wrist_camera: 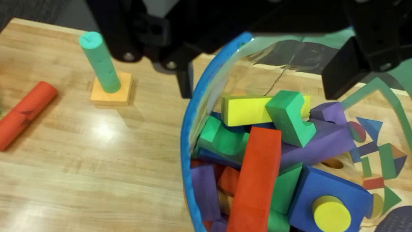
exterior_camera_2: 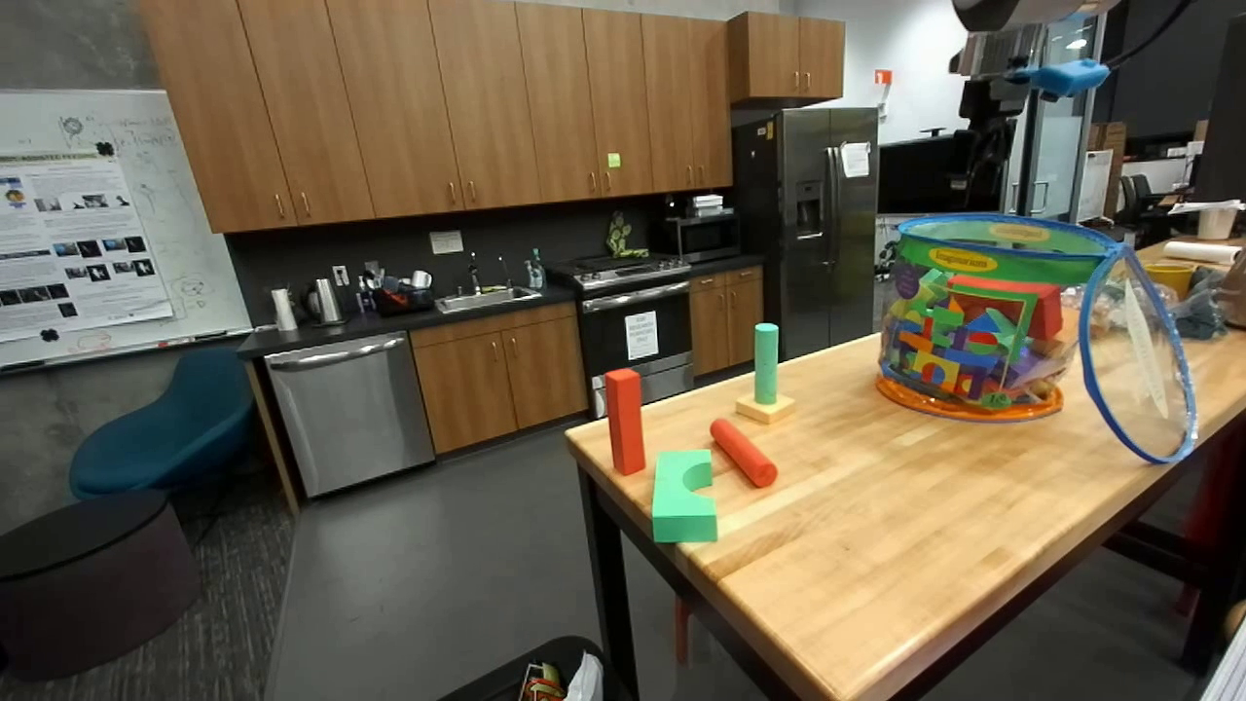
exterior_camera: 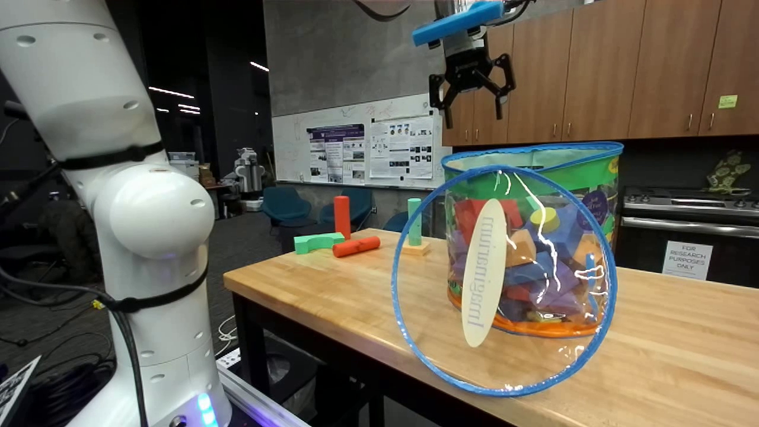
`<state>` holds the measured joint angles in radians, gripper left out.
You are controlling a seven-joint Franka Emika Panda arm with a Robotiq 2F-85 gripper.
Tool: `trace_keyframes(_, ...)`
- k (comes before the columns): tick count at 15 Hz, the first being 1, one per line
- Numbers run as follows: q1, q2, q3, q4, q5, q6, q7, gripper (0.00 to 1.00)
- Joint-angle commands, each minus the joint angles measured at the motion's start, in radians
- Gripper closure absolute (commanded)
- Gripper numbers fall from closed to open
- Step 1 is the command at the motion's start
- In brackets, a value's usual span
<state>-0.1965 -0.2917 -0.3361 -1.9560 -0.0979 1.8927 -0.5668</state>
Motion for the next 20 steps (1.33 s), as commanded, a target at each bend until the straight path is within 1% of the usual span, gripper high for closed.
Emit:
trace_keyframes(1, 0.004, -0.016, -0.021, 0.005, 0.08, -0.008, -0.013, 0.0)
trace_keyframes(4, 0.01, -0.031, 0.01, -0.001, 0.085, -0.028, 0.039, 0.0)
trace_keyframes(7, 0.03, -0.029, 0.061, 0.01, 0.073, -0.036, 0.121, 0.0)
trace_keyframes(11, 0.071, -0.013, 0.159, 0.019, 0.06, -0.031, 0.287, 0.0)
trace_keyframes(13, 0.096, 0.012, 0.202, 0.024, 0.08, -0.018, 0.379, 0.0)
trace_keyframes(14, 0.106, 0.025, 0.223, 0.025, 0.086, -0.002, 0.437, 0.0)
trace_keyframes(15, 0.12, 0.046, 0.236, 0.029, 0.115, 0.01, 0.484, 0.0)
trace_keyframes(17, 0.144, 0.079, 0.266, 0.013, 0.147, 0.07, 0.544, 0.0)
trace_keyframes(20, 0.163, 0.148, 0.292, -0.015, 0.151, 0.178, 0.57, 0.0)
